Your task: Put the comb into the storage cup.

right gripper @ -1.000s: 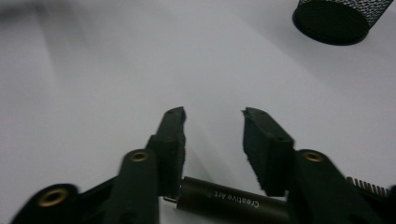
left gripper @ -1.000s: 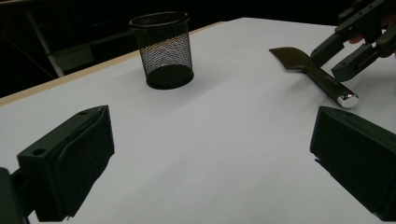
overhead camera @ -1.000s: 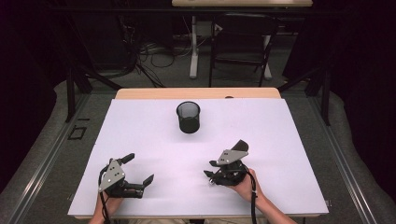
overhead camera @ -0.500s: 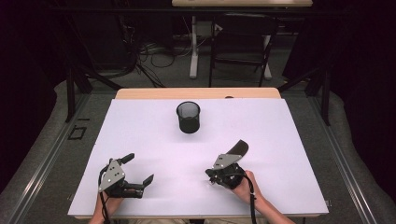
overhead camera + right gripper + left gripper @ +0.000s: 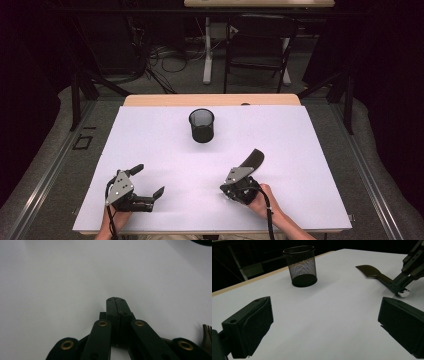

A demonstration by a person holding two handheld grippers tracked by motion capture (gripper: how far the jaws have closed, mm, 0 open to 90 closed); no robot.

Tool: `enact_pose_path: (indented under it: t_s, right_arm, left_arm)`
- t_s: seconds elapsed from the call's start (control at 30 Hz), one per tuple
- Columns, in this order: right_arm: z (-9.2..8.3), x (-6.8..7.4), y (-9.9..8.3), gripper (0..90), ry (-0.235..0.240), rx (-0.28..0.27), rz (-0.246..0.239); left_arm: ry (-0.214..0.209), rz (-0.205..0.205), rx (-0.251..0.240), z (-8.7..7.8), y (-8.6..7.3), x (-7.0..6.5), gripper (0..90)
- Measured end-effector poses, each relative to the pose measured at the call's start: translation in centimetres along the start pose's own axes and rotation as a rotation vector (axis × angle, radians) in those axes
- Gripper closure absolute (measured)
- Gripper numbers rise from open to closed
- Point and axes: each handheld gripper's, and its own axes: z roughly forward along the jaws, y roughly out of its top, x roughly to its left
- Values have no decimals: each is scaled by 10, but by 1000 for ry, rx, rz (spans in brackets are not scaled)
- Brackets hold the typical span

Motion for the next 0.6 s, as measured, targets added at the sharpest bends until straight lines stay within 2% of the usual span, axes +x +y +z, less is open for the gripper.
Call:
enact_pose_path:
  t_s: [0.6]
  right_arm:
    - [-7,0,-6,900,23,50,4]
  left_arm:
    - [-1,1,6,0,0,0,0]
